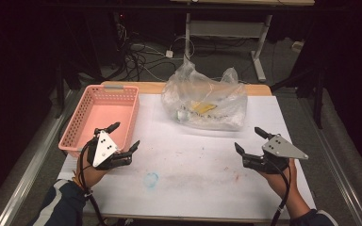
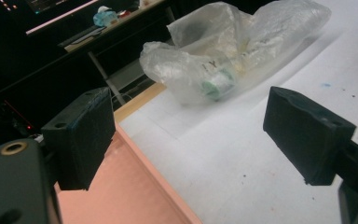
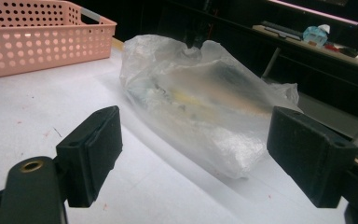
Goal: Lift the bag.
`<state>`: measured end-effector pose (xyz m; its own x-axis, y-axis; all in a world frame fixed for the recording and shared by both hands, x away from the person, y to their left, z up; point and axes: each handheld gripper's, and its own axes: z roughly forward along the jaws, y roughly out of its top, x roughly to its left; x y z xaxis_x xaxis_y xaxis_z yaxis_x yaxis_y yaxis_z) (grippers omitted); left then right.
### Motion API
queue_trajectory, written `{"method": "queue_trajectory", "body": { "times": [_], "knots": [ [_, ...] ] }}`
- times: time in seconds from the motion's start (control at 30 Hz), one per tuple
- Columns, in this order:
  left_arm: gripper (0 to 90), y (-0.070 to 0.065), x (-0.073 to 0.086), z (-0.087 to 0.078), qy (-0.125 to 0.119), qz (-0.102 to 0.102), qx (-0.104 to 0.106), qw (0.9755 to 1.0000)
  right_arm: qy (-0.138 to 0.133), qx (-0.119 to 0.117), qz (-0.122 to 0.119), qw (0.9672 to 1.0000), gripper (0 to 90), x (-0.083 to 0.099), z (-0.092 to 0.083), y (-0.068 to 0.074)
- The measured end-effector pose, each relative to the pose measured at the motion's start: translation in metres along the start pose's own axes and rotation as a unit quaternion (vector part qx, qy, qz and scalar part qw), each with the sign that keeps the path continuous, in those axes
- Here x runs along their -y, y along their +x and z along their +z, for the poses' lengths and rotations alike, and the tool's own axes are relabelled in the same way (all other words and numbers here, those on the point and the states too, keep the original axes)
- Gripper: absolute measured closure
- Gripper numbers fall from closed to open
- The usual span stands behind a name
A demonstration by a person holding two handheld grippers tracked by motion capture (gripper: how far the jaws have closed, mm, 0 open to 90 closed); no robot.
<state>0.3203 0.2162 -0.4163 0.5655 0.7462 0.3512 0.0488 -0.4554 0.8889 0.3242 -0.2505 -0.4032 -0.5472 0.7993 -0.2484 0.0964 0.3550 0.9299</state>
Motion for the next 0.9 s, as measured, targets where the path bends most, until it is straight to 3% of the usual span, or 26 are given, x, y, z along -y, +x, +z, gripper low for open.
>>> {"method": "queue_trajectory", "body": {
  "times": [0.6,0.67,0.8,0.9],
  "knots": [
    [16.4,-0.023,0.026,-0.013,0.048,0.0,0.027,0.9985,0.012,-0.012,-0.001,0.9999,17.8,0.033,-0.017,0.014],
    [16.4,-0.027,0.028,-0.017,0.053,0.009,0.027,0.9982,0.02,-0.02,-0.003,0.9996,17.7,0.04,-0.019,0.017],
    [16.4,-0.029,0.034,-0.024,0.059,-0.005,0.032,0.9977,0.042,-0.034,-0.005,0.9986,17.7,0.052,-0.023,0.025],
    [16.4,-0.032,0.036,-0.026,0.066,-0.002,0.033,0.9973,0.048,-0.04,-0.009,0.998,17.6,0.056,-0.025,0.03]
  ]
}}
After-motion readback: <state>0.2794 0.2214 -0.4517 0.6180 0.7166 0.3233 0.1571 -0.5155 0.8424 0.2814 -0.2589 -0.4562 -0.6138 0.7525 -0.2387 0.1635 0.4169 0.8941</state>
